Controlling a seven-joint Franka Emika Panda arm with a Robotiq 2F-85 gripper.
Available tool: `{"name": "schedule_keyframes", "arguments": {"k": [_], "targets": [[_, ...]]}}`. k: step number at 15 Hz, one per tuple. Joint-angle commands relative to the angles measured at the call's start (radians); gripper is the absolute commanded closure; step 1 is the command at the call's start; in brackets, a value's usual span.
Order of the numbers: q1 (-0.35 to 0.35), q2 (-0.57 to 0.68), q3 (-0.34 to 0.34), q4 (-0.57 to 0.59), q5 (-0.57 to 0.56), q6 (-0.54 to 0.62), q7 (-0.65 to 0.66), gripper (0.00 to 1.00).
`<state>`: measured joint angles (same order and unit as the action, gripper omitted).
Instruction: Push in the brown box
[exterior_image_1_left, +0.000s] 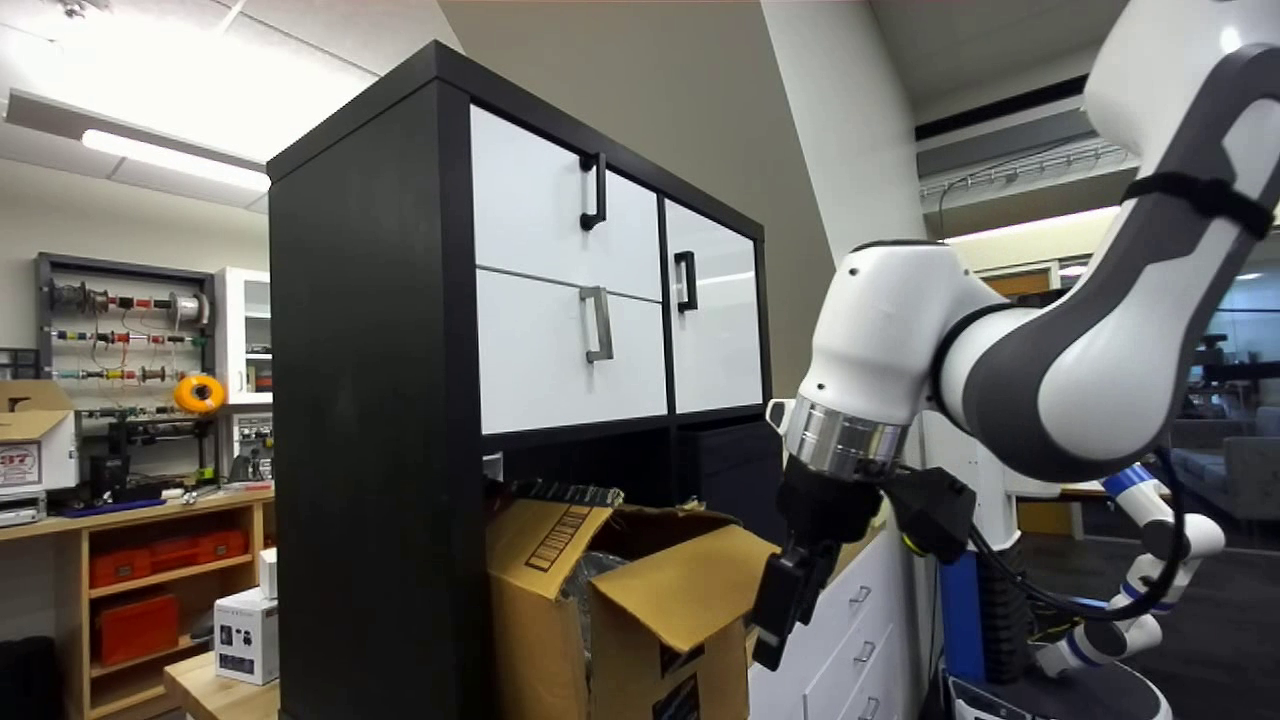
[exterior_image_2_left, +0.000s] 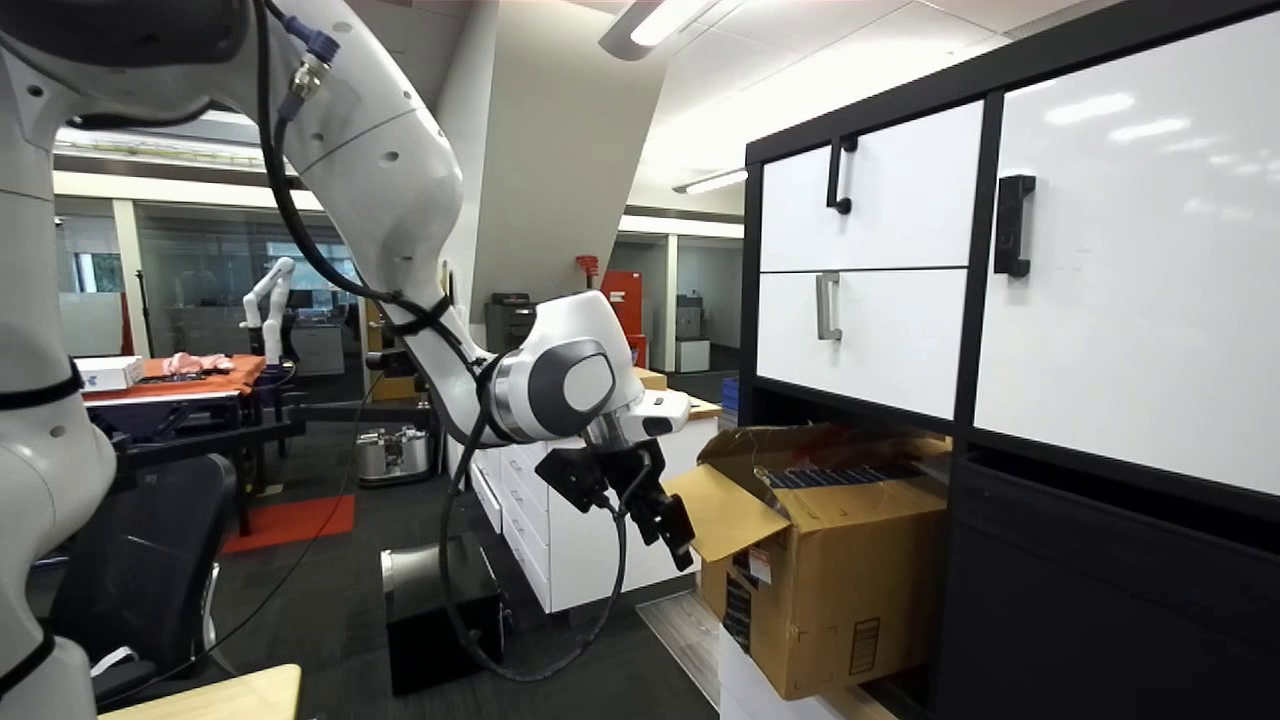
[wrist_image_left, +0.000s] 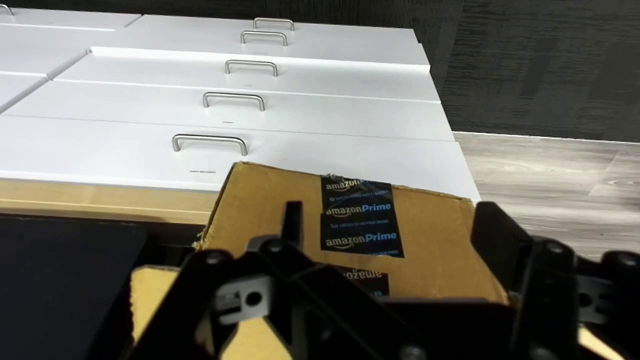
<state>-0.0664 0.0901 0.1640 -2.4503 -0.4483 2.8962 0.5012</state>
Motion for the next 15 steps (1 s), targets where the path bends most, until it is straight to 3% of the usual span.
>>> {"name": "schedule_keyframes", "arguments": {"k": [1,9,15], "targets": [[0.014,0.133,-0.033,0.124,-0.067,0.005,0.083,0.44],[0.030,0.318,-0.058,0.288,-0.049,0.026,0.088,0.96],[0.027,0.386,-0.072,0.396,-0.053,0.081,0.074,1.00]]}}
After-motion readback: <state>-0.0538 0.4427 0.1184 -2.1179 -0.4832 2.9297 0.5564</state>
